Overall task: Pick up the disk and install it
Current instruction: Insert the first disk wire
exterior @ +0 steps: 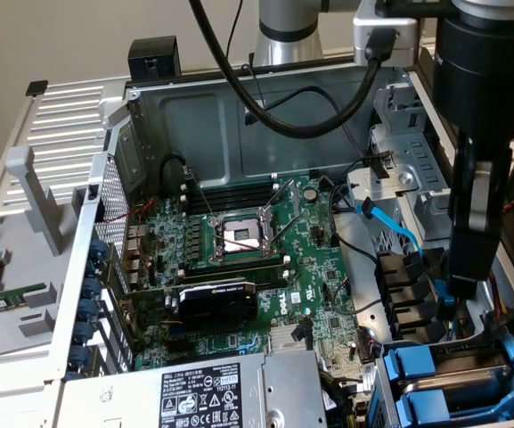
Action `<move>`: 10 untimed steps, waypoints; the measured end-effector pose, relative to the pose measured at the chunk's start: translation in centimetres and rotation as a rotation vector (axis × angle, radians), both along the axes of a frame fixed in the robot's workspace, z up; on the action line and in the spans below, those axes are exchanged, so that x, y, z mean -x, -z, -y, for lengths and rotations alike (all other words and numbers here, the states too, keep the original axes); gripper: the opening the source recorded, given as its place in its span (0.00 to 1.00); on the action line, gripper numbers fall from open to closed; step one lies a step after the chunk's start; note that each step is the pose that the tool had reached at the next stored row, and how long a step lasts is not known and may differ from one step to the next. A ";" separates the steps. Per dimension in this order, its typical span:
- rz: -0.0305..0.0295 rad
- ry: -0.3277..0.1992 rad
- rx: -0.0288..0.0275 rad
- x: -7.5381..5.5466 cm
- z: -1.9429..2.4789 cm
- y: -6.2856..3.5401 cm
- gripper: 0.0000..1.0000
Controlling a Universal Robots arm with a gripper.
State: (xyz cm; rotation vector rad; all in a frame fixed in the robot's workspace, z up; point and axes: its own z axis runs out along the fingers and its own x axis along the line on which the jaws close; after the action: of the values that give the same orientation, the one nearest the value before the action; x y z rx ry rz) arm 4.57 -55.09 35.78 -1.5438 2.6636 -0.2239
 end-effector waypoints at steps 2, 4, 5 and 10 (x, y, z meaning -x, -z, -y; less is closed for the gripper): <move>0.0000 0.000 -0.0002 0.0 0.00 -0.02 0.49; 0.0000 0.000 0.0000 0.0 0.00 -0.24 0.49; 0.0002 0.000 -0.0002 0.0 0.00 -0.46 0.49; 0.0001 0.000 0.0001 0.0 0.09 -2.58 0.49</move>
State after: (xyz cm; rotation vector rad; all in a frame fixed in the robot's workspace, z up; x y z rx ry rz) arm 4.55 -55.18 38.36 -1.5438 2.6636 -0.2240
